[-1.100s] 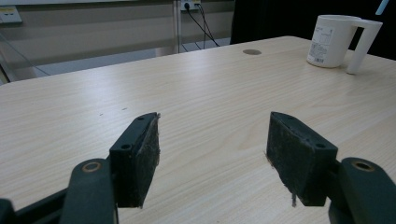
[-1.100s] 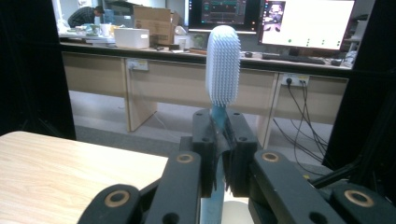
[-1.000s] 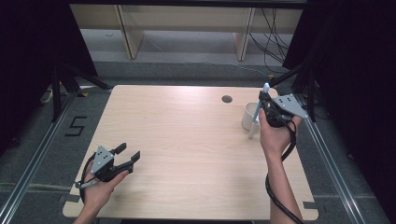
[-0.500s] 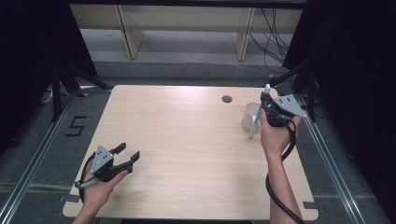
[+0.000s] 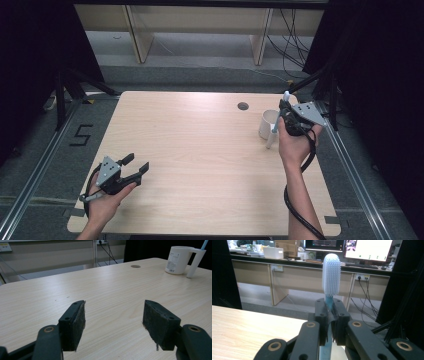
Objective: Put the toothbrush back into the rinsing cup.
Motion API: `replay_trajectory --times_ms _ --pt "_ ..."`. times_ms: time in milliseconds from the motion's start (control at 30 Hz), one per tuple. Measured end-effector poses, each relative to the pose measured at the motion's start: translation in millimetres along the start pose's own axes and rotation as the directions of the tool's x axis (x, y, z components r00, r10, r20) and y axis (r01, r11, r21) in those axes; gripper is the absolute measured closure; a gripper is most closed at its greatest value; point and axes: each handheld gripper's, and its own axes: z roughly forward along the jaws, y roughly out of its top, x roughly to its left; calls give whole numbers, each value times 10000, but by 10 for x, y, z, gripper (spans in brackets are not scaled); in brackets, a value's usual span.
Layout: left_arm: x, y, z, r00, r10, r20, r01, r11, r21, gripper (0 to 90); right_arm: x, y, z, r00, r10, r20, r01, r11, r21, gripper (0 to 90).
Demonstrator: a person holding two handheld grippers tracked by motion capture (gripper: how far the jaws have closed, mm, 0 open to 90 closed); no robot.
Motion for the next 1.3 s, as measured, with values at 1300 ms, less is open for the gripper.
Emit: replay_trajectory --times_ms 1300 --pt "12 -101 14 9999 -121 26 120 9998 180 340 32 -320 122 9999 31 118 -38 9985 545 846"
